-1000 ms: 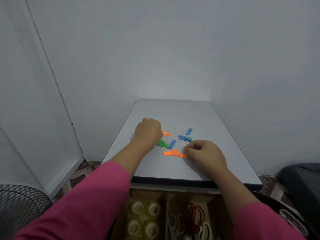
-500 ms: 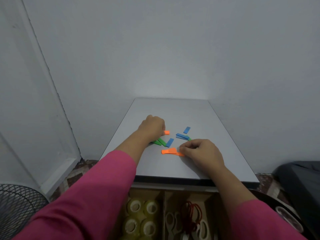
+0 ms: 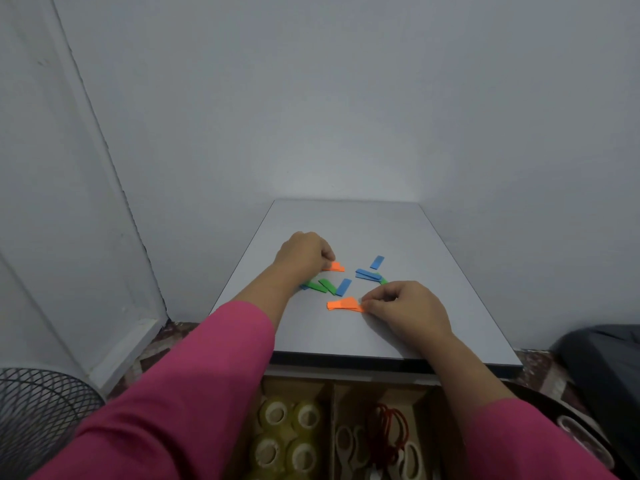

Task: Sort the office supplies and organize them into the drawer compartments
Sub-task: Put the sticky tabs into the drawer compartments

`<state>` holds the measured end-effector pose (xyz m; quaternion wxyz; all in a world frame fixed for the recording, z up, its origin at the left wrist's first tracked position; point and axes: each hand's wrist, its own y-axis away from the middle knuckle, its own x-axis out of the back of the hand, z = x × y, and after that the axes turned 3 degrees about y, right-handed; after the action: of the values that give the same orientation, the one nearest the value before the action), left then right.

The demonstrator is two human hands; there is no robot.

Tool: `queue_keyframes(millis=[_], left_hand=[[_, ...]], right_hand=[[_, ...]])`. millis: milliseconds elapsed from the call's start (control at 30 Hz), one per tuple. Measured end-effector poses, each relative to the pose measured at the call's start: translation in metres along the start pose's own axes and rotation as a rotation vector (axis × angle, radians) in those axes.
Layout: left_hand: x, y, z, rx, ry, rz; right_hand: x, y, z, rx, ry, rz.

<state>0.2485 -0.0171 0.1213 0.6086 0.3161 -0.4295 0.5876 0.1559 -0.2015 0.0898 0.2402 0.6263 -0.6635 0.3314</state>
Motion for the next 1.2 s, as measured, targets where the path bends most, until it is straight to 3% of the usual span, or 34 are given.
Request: queue_keyframes(millis=[233, 333, 433, 500, 733, 967, 1067, 1200], left_hand=[[-0.004, -0.005, 0.011, 0.019, -0.184, -0.062], [0.002, 0.002, 0.015, 0.022, -0.100, -0.053], [0.012, 0.020, 0.019, -0.024, 0.180, -0.004], [0.018, 0.041, 0.025, -0.036, 0.315, -0.056], [0.005, 0.096, 0.029, -0.043, 0.175, -0.200], [-0.006, 0.100, 0.033, 0.011, 0.125, -0.056], [-0.019, 0.104, 0.024, -0.002, 0.223, 0.109], [-0.025, 0.110, 0.017, 0.028, 0.484, 0.188]], right_hand=[[0.000, 0.000, 0.000, -0.001, -0.007, -0.001], [0.001, 0.000, 0.000, 0.000, -0.018, 0.000], [0.001, 0.000, 0.000, -0.002, -0.026, 0.000], [0.000, 0.000, 0.001, 0.002, -0.009, 0.003], [0.001, 0.003, -0.003, 0.030, 0.082, -0.010], [0.000, 0.003, -0.005, 0.027, 0.069, -0.003], [-0.001, 0.003, -0.003, 0.040, 0.050, 0.023], [-0.001, 0.001, 0.002, 0.025, -0.013, 0.076]])
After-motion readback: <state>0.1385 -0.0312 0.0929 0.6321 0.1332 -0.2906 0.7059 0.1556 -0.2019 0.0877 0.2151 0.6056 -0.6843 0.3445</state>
